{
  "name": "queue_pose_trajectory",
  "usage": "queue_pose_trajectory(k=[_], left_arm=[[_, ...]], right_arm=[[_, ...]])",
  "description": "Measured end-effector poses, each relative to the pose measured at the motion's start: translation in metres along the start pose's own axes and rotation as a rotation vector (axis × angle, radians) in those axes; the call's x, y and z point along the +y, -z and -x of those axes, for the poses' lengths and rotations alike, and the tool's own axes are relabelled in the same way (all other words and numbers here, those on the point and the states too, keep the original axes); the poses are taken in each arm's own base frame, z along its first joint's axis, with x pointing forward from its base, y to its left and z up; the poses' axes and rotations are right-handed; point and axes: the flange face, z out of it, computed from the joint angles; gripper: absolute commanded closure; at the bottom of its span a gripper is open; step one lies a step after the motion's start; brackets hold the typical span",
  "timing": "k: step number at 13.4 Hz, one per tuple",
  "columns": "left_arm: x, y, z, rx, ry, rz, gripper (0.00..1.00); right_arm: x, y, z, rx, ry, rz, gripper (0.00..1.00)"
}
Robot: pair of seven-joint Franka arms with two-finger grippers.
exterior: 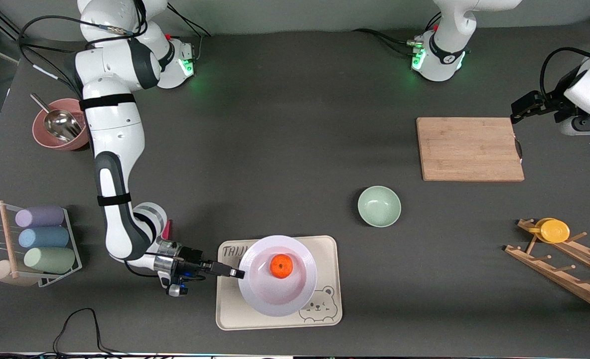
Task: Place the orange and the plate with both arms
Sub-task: 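Lower the plate onto the tray and open the right gripper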
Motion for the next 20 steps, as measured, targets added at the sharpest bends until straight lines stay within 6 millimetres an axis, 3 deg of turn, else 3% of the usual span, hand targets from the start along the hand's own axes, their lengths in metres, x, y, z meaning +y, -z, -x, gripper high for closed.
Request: queue_pose_trajectory(k=[4,11,13,14,16,20], left_arm=[[-0.001,0.002,-0.002,0.012,0.003,0.0,0.0],[-0.003,0.005,-0.005,0.029,0.006,0.0,0.0],[-0.014,0.003,-0.007,0.025,0.029,0.0,0.0],[-0.025,0.002,-0.008,0.023,0.05,0.002,0.0],[-0.043,0.002,-0.008,0.03,0.082,0.007,0.0],[-0.039,-0.001,-0.014,0.043,0.076,0.004,0.0]], right_arm=[[0.03,-0.004,0.008,-0.006,0.012,0.022,1.0],[0.043,-0.007,0.013,-0.012,0.062,0.028,1.0],[0.043,-0.008,0.013,-0.013,0.064,0.028,0.77],[0.042,-0.008,0.013,-0.014,0.064,0.026,0.7],[0.04,-0.011,0.014,-0.017,0.065,0.019,0.66],[0.039,-0.011,0.013,-0.016,0.067,0.018,0.65]])
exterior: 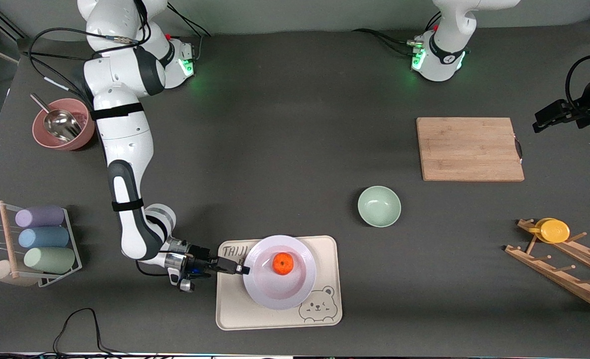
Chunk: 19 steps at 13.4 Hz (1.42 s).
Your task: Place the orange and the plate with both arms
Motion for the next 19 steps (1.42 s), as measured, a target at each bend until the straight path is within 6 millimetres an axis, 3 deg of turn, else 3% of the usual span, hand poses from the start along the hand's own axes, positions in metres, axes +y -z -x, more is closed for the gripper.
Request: queue_pose_trajectory(k=[9,14,17,18,19], left_arm=[[0.002,0.005,-0.003,0.016,-0.003,-0.003,0.0],[0.003,0.004,-0.007,0.019,-0.004,-0.004,0.0],[0.004,0.004,-0.008,0.021,-0.006,-0.005,0.0],[0.007,0.005,-0.008,0.021,-0.012,-0.006,0.0],[0.012,0.005,-0.008,0.023,-0.02,-0.007,0.0]], right_arm=[[-0.011,0.011,-0.012,-0.048,0.031,0.11,0.54],[-0.018,0.039,-0.026,-0.107,0.086,0.236,0.48],[-0.058,0.072,-0.046,-0.168,0.063,0.401,0.35],[-0.079,0.084,-0.052,-0.194,0.055,0.442,0.13],[-0.102,0.096,-0.056,-0.225,0.054,0.473,0.03]])
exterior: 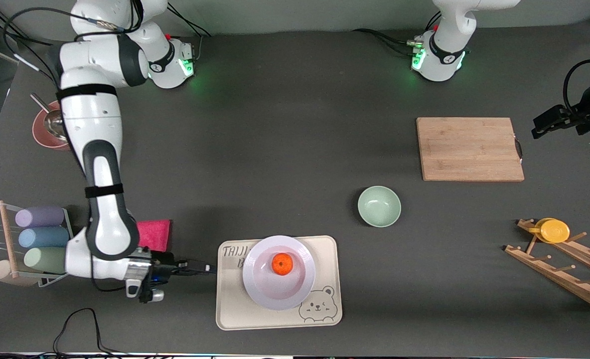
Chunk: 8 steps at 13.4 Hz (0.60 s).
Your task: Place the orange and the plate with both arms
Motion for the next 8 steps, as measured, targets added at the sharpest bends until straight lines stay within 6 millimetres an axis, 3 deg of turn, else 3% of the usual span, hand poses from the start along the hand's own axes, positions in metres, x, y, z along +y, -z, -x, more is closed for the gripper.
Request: queue_pose_trajectory(k=[5,8], left_arm=[[0.006,0.004,-0.001,0.009,-0.011,-0.002,0.0],[0.007,0.005,-0.002,0.017,-0.011,-0.001,0.0]], right_arm=[[-0.044,0.123,0.011,-0.144,0.116,0.245,0.0],[-0.101,0.219,0.032,-0.178,0.199,0.484,0.0]])
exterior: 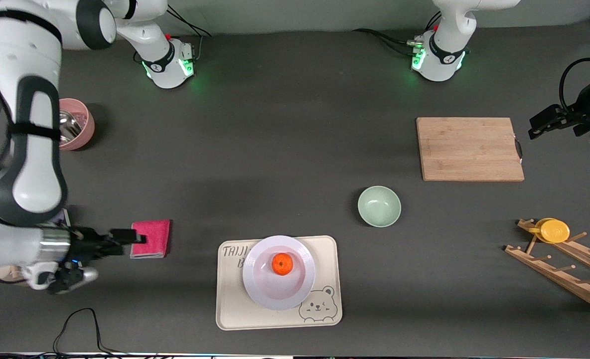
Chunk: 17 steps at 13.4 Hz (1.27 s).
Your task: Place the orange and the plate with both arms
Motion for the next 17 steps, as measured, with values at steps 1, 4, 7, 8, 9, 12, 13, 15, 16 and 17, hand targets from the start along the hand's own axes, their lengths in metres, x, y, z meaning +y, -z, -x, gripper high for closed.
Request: queue_pose_trajectory(k=[1,4,7,8,9,12,13,15,16,17], left_arm=[[0.0,0.0,0.0,0.0,0.0,0.0,0.0],[0.0,-0.001,-0.001,-0.001,0.0,0.0,0.0],[0.0,-0.001,-0.001,0.0,0.0,0.001,0.0],[0.0,-0.001,-0.001,0.0,0.001,0.001,0.0],[0.0,-0.001,-0.002,0.0,0.002,0.001,0.0],[-0.001,-0.004,-0.003,-0.006,0.004,0.0,0.0],[-0.001,-0.004,-0.004,-0.007,0.004,0.0,0.0],[-0.001,-0.004,-0.004,-0.006,0.004,0.001,0.0],[-0.001,-0.004,-0.004,-0.005,0.004,0.001,0.0],[-0.001,-0.004,-0.004,-0.005,0.004,0.001,0.0]], right_arm=[[-0.007,0.036,0.015,0.004,-0.015,0.062,0.0],[-0.022,0.112,0.075,0.014,-0.084,0.192,0.0],[-0.043,0.144,0.129,0.01,-0.126,0.263,0.0],[-0.052,0.149,0.142,0.01,-0.133,0.277,0.0],[-0.06,0.152,0.152,0.011,-0.135,0.286,0.0],[-0.068,0.159,0.167,0.011,-0.136,0.311,0.0],[-0.067,0.16,0.168,0.009,-0.136,0.322,0.0],[-0.066,0.159,0.168,0.005,-0.137,0.33,0.0],[-0.065,0.158,0.168,0.003,-0.138,0.331,0.0],[-0.065,0.158,0.167,0.002,-0.139,0.331,0.0]])
